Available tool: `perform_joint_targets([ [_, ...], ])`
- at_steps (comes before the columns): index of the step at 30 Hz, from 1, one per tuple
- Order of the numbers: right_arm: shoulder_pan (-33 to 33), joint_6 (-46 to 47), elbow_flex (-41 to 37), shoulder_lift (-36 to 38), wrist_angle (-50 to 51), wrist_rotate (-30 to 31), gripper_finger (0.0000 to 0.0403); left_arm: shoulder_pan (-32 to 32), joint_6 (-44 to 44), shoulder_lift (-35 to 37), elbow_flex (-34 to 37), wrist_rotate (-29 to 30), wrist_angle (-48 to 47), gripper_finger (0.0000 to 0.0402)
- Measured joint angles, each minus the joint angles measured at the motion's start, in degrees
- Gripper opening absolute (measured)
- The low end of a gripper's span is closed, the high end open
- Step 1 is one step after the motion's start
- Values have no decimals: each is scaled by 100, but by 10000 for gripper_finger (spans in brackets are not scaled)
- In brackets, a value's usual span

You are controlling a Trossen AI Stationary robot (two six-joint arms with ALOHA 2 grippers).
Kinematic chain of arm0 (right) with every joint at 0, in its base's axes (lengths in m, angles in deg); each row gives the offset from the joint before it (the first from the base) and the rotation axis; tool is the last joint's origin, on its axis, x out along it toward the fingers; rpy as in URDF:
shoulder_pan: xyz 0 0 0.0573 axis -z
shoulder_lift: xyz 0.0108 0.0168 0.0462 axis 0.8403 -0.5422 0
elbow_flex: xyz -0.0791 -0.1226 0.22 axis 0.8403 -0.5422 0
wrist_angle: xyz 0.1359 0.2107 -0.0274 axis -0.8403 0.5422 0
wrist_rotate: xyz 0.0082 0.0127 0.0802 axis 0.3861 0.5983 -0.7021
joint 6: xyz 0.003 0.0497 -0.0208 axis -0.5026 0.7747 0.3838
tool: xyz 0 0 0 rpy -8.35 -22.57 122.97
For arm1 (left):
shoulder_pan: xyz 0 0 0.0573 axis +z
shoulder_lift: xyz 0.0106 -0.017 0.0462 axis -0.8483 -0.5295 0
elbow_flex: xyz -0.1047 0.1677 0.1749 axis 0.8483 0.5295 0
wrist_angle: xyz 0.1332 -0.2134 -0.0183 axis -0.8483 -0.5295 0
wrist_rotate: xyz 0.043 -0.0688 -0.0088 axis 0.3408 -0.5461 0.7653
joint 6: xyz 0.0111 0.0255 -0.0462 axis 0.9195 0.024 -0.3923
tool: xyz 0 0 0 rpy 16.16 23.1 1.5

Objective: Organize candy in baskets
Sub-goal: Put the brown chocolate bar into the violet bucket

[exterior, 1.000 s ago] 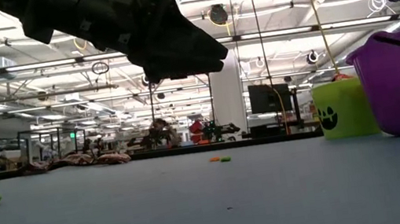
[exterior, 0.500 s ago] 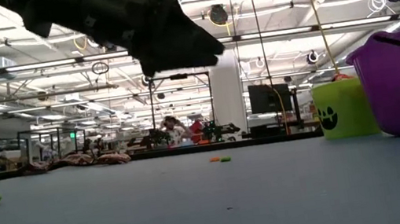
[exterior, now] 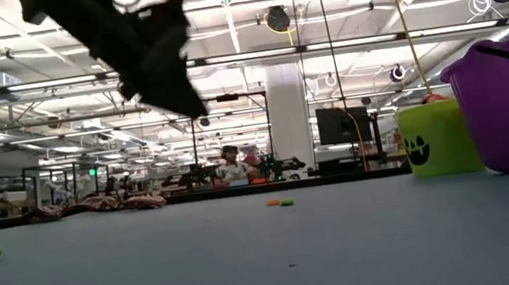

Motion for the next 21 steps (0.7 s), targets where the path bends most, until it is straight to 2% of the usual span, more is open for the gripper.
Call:
perform_joint_targets([
  [4, 246, 15, -305, -3, -131, -16, 183, 706, -8, -8, 6, -16, -1268, 168],
  [9, 396, -250, -354, -3, -199, -11, 183, 1719, 288, -63, 11, -101, -2120, 168],
  [12, 428, -503, -354, -3, -365, 0, 183, 2275, 810, -61, 11, -129, -2153, 168],
  [18, 423, -603, -354, -1, -511, -88, 183, 3329, 2233, -89, 11, -940, -2137, 168],
  [21, 423, -603, -354, -1, -512, -159, 183, 3796, 2596, -103, 11, -1057, -2097, 168],
])
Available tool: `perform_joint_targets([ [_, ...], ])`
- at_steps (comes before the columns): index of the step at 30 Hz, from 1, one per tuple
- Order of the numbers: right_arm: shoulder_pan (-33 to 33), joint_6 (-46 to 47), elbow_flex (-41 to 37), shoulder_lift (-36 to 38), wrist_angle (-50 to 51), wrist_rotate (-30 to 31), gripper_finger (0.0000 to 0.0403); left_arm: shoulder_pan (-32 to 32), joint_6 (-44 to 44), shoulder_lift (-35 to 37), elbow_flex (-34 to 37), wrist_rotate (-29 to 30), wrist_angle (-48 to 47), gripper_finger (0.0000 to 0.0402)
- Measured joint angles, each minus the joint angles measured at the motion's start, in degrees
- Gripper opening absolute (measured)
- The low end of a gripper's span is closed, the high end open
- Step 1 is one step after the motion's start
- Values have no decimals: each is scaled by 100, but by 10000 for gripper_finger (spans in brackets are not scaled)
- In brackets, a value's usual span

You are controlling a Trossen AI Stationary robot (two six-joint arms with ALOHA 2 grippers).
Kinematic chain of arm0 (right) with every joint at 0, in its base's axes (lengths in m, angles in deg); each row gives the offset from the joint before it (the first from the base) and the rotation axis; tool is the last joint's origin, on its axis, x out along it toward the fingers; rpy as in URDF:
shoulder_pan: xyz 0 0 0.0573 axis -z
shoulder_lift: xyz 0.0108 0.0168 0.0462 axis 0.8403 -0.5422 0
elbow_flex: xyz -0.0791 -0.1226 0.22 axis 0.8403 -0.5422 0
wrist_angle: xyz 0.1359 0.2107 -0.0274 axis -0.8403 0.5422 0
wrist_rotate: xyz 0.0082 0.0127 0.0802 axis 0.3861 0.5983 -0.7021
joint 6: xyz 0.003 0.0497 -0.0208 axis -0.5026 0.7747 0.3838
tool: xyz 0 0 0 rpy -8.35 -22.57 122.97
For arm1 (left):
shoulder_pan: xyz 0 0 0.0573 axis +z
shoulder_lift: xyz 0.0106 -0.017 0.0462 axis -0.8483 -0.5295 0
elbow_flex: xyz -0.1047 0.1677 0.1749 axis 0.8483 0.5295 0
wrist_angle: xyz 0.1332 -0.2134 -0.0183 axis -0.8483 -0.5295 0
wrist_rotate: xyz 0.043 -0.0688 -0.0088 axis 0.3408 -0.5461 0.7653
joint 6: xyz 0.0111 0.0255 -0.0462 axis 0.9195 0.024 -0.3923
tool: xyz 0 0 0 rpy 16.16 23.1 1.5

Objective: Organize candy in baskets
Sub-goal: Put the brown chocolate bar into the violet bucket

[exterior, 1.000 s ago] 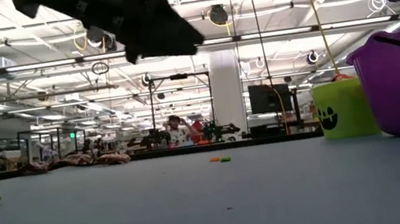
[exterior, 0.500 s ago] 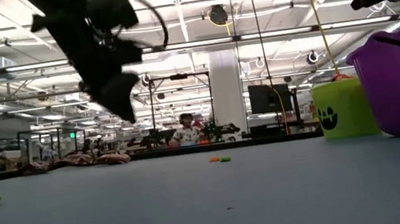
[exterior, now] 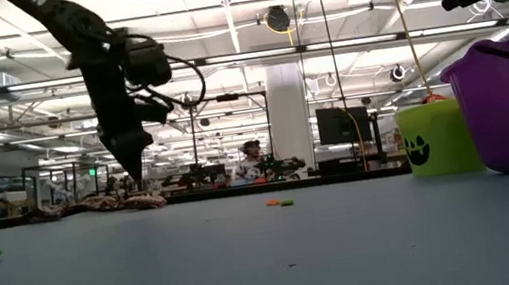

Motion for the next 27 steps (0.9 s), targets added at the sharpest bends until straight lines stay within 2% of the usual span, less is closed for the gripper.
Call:
perform_joint_targets([
  [6, 0, 24, 2, 0, -29, -8, 183, 709, 694, 2, -2, -124, 183, 168],
  [13, 0, 26, 9, 0, -73, -8, 183, 1222, 1406, -33, -2, -533, 593, 168],
  [16, 0, 35, 9, 0, -77, -8, 183, 1405, 1593, -208, -2, -708, 688, 168],
  [27, 0, 24, 9, 0, -83, -10, 183, 1734, 2088, -1179, -7, -778, 1155, 168],
])
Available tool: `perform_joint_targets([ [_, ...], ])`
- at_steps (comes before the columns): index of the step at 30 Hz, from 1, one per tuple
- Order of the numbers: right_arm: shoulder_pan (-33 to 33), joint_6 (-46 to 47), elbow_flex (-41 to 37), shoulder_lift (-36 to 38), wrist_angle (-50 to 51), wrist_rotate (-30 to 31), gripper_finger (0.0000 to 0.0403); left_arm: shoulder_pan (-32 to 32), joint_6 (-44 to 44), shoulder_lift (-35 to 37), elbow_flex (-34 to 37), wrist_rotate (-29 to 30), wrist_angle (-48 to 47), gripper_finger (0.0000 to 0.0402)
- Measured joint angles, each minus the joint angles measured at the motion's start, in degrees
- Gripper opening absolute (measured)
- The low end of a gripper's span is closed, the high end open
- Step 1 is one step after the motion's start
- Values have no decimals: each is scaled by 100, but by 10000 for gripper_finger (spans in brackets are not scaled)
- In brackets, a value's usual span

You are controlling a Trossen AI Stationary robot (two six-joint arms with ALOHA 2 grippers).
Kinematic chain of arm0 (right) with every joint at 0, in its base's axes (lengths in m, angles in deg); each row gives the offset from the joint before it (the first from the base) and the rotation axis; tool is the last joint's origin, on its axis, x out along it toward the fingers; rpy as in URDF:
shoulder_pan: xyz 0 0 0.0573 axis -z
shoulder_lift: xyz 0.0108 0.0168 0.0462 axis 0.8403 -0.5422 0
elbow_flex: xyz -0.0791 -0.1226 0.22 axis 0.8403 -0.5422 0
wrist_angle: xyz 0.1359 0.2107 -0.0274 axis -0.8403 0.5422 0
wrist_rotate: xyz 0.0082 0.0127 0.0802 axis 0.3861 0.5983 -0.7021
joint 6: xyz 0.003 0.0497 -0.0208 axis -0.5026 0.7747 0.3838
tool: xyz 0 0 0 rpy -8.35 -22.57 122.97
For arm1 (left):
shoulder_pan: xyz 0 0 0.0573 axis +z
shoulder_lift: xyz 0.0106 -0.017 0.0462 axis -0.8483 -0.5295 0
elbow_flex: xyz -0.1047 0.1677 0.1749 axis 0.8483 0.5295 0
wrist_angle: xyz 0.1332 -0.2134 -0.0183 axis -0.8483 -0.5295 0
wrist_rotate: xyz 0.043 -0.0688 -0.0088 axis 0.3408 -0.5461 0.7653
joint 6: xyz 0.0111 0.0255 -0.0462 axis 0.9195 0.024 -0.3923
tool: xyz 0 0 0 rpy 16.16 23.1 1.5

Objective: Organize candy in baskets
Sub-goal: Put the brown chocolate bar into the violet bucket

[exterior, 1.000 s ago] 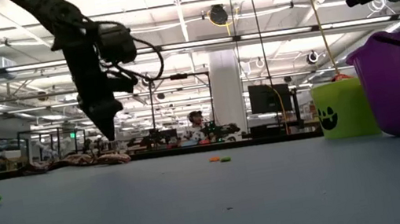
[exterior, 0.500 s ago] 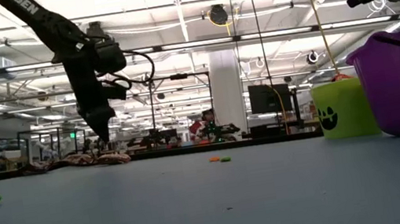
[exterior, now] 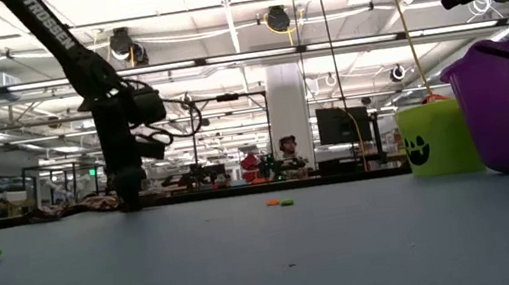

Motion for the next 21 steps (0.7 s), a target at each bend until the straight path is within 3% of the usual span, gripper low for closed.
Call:
perform_joint_targets([
  [7, 0, 0, 0, 0, 2, -1, 183, 1, -189, -137, -50, -96, 4, 150],
  [15, 0, 9, 0, 0, 2, -1, 183, -156, -496, -123, -201, -221, -31, 17],
  [21, 0, 10, 0, 0, -9, 17, 183, -780, -765, 436, -197, -284, -42, 27],
])
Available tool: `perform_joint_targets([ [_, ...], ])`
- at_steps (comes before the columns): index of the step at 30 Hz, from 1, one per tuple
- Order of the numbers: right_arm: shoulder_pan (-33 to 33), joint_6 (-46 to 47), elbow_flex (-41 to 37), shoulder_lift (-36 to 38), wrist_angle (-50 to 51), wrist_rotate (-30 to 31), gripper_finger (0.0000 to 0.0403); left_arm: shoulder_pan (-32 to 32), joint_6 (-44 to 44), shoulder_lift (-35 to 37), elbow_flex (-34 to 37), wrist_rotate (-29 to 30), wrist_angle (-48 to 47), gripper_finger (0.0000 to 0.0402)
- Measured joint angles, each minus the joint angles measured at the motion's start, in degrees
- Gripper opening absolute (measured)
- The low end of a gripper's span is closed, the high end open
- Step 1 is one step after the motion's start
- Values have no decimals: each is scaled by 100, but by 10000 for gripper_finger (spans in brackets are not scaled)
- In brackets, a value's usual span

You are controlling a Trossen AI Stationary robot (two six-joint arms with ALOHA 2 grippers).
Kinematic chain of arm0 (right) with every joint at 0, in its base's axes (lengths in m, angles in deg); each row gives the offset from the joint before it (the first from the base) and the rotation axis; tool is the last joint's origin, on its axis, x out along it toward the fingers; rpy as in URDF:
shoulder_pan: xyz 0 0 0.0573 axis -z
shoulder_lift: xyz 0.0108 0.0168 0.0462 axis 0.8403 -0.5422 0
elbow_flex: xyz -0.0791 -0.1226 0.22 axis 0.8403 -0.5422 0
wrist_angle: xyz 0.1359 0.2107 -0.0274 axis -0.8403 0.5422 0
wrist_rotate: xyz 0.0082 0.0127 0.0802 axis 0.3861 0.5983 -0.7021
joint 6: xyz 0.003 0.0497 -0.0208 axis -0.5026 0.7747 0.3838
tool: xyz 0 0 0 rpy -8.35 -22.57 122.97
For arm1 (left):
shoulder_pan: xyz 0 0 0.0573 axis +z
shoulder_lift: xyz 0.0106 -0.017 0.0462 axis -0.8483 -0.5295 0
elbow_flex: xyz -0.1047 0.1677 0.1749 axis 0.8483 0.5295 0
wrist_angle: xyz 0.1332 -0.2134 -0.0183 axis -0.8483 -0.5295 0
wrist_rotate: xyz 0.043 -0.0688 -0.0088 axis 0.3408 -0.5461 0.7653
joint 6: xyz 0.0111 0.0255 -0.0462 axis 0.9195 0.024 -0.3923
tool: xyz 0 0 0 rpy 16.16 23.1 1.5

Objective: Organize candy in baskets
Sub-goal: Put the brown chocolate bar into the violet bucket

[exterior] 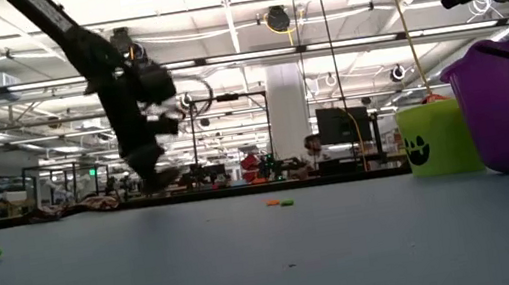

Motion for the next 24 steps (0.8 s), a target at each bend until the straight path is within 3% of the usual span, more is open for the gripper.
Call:
perform_joint_targets([
  [6, 59, -22, 0, 0, -4, 6, 183, -1061, -473, 960, -1, -144, 160, 25],
  [11, 159, -26, 0, 0, -188, 23, 186, -2168, -1006, 1348, -7, -458, 992, 25],
  [18, 455, -733, 0, 0, -1090, 7, 236, -3747, -1157, 1144, -7, -475, 2517, 25],
  [24, 782, -1487, 0, 0, -1785, -16, 260, -4646, -1218, 419, -9, -398, 4488, 25],
])
